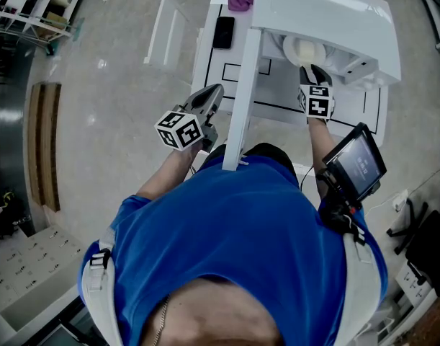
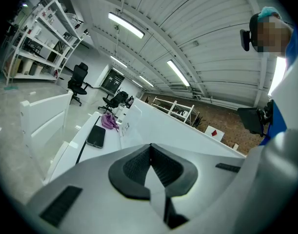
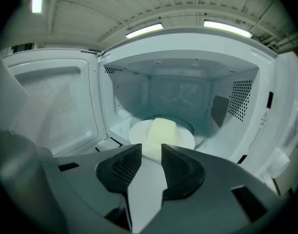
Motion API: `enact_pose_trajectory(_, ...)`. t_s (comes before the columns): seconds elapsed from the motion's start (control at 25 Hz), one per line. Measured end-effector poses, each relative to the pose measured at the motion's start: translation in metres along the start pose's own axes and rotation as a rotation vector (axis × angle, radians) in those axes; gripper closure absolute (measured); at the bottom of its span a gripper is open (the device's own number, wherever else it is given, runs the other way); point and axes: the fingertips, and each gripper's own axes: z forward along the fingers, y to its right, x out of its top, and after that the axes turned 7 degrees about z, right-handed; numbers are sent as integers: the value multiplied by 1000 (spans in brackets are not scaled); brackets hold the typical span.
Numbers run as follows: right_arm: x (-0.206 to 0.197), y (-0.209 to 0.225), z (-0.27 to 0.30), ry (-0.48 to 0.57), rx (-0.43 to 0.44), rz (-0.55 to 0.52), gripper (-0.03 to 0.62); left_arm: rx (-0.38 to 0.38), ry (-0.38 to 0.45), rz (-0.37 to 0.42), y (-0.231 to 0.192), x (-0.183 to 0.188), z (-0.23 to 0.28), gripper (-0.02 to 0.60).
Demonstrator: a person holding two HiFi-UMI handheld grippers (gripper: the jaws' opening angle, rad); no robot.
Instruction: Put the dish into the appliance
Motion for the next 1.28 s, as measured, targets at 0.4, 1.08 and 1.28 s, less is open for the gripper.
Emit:
enact_pose_trajectory(0.4, 2, 2, 6, -24, -17, -106, 471, 9, -5, -7, -1, 0, -5, 575)
enact_pose_trajectory(1.08, 9, 9, 33, -60, 6, -124, 471, 40, -9, -20, -2, -6, -2, 575)
enact_pose_trajectory(1.28, 14, 14, 44, -61, 7, -122, 471, 49, -12, -27, -4, -9, 3, 574)
